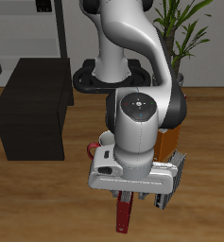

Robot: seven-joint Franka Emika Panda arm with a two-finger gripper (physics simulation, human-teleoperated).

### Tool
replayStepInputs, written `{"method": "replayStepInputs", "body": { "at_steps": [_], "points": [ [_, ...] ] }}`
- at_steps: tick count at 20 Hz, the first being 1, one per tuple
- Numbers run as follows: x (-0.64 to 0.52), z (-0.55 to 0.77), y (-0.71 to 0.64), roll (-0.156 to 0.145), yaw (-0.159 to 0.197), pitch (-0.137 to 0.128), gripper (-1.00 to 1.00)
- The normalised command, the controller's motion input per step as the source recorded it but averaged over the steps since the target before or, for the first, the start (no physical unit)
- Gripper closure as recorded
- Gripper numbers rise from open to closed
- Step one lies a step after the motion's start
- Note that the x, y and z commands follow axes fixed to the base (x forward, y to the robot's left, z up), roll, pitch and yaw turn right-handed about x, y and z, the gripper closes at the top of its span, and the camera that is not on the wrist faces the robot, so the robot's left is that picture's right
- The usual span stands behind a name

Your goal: Place the right red book flat on top of the shelf and place the orange book flat on top of the shelf

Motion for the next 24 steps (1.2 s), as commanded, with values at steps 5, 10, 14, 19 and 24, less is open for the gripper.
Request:
{"method": "replayStepInputs", "body": {
  "at_steps": [5,10,14,19,24],
  "points": [
    [-0.07,0.15,-0.04,-0.001,-0.01,-0.017,1.0],
    [-0.18,0.59,-0.21,-0.037,-0.002,-0.06,1.0],
    [-0.26,0.66,-0.2,-0.022,-0.006,-0.074,1.0],
    [-0.46,0.86,-0.33,-0.007,-0.01,-0.084,1.0],
    [-0.47,0.58,-0.28,-0.005,-0.036,0.003,1.0]
  ]
}}
